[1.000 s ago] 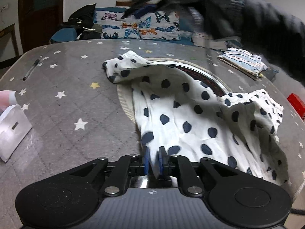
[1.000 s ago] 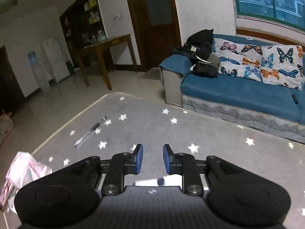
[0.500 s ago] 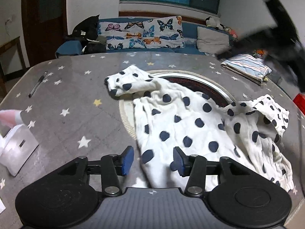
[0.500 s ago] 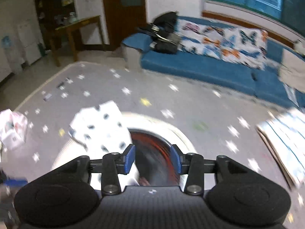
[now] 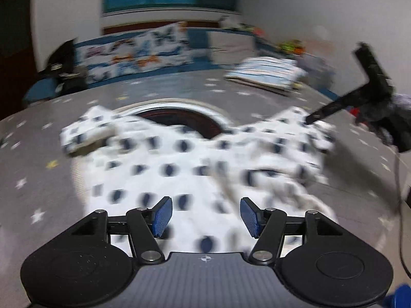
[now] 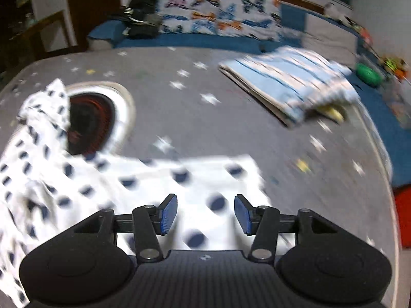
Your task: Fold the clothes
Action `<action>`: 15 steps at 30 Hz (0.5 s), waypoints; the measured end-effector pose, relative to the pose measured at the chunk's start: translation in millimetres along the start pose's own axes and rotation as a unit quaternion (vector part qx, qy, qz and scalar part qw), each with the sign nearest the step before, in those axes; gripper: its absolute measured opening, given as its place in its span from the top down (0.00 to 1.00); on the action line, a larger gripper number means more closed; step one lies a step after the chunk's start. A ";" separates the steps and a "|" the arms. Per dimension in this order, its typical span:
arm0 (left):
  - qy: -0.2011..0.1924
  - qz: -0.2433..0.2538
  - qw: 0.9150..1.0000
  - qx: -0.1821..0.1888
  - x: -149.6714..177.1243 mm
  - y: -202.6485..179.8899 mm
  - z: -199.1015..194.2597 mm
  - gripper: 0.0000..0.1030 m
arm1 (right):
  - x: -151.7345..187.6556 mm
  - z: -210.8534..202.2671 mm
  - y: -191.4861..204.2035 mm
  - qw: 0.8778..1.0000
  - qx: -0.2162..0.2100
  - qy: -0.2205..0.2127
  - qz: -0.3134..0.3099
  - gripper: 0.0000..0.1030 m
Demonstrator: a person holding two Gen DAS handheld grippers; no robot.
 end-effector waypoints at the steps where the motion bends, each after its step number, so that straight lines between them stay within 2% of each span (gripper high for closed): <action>1: 0.000 0.009 1.000 0.014 0.2 -10.0 0.9 0.43 | 6.8 -1.2 -6.2 1.000 0.004 0.001 0.005 0.51; 2: 0.002 0.018 0.999 0.030 0.4 -20.8 3.3 0.46 | 13.4 -2.4 -12.2 1.000 0.006 0.002 0.012 0.50; 6: 0.014 0.052 0.995 0.084 3.1 -57.9 13.3 0.46 | 36.3 -3.1 -28.8 0.999 0.007 0.010 0.035 0.47; 11: 0.035 0.071 0.991 0.109 3.6 -83.7 34.5 0.45 | 46.4 6.7 -33.9 0.998 0.005 0.009 0.055 0.47; 15: 0.049 0.077 0.987 0.129 6.6 -95.7 43.7 0.46 | 38.8 13.8 -34.6 0.998 0.004 -0.004 0.061 0.48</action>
Point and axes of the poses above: each gripper's, at about its wrist camera, not at the fingertips, and z roughly the way its jaws point, y to its left, x to its underside, the point moved 8 cm from there along z, roughly the way its jaws point, and after that the axes turned 5 degrees about y, right-handed, at the moved point
